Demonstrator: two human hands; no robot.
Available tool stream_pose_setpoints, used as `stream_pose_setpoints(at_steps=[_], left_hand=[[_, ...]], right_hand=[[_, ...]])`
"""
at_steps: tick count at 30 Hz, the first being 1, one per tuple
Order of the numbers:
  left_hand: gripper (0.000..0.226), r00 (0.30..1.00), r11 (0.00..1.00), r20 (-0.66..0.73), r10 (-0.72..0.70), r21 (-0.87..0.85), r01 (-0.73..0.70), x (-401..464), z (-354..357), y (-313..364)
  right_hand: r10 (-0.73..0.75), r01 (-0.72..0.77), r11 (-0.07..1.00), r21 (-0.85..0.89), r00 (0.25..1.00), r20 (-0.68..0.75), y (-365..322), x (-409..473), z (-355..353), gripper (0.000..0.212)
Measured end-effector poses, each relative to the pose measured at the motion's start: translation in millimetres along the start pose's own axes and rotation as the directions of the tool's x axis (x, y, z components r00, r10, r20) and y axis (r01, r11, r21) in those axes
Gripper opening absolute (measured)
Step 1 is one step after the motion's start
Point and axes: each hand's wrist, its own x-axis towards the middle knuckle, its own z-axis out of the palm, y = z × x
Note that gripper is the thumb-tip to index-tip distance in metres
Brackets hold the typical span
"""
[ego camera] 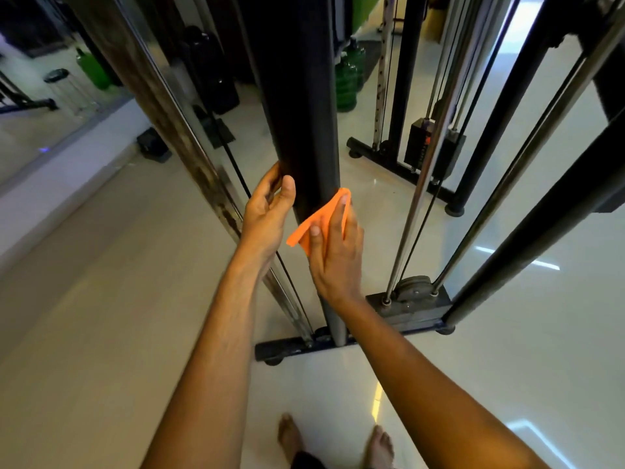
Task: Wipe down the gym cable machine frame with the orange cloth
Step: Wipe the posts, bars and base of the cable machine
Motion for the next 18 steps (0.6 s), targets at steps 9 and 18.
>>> stream_pose_setpoints(at_steps=[9, 18], left_hand=[[0.081, 0.995, 0.995, 0.008, -0.1, 0.017, 0.1, -7, 2, -35], [0.053, 0.996, 0.998, 0.069, 0.053, 0.038, -0.056, -3, -4, -88]], right_hand=[[0.046, -0.033, 0.998, -0.06, 0.974, 0.223, 69, -40, 16, 0.087], [-0.019, 0.024, 0.997, -0.068, 0.997, 0.07, 81, -49, 48, 0.092]])
